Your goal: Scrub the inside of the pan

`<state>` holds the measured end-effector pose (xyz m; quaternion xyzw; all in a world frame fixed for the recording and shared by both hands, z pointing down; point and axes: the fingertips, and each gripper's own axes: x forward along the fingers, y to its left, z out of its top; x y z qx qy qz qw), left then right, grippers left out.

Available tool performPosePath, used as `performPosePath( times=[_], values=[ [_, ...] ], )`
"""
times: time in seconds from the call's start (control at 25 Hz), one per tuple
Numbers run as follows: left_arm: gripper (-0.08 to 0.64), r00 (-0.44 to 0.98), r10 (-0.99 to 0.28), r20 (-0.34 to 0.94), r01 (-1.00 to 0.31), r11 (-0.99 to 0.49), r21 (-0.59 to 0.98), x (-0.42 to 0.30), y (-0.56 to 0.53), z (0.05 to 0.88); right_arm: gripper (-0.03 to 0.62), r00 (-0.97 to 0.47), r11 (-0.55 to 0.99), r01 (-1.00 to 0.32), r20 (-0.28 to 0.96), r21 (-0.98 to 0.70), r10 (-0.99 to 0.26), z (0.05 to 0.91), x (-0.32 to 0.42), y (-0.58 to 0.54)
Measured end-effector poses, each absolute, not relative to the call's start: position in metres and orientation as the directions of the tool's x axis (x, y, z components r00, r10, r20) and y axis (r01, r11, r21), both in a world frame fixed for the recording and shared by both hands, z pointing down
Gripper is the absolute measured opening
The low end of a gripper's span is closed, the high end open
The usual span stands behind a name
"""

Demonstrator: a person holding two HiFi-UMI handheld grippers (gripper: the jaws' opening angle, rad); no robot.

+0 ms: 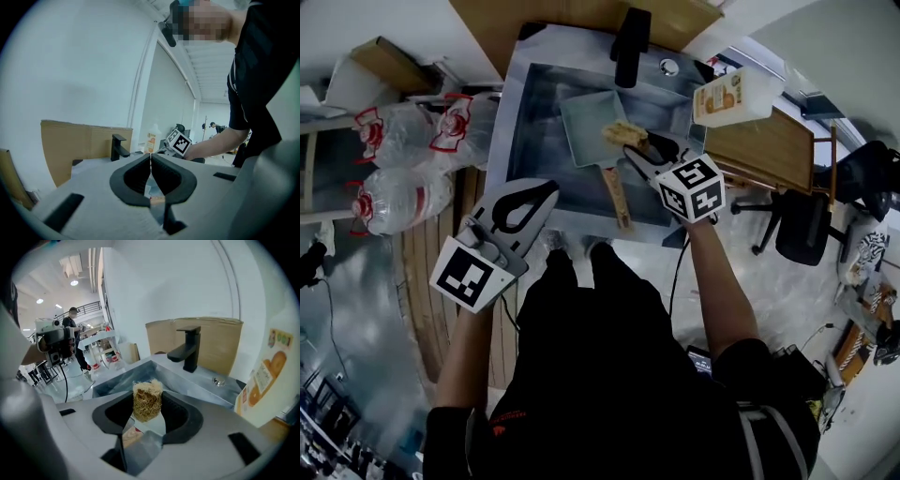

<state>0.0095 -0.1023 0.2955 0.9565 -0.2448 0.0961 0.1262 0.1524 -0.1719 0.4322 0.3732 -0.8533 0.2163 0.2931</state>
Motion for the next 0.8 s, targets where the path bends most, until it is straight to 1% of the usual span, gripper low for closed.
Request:
performPosePath(
  times=[0.44,0.8],
  values=[
    [0.025,0.873,-0.449,0.191,-0.475,-0.871,0.122,-0.005,-0.083,0.25,0.184,-0.611,0.621,-0.765,0.498,-0.172,-0.615,0.335,0.132,-0.132],
    [0.025,0.879,-0.452,0.156,-0.468,-0.879,0.089,-0.022,-0.066,0.226,0.183,-0.631,0.626,-0.762,0.404,-0.166,-0.662,0.283,0.114,-0.102]
  ],
)
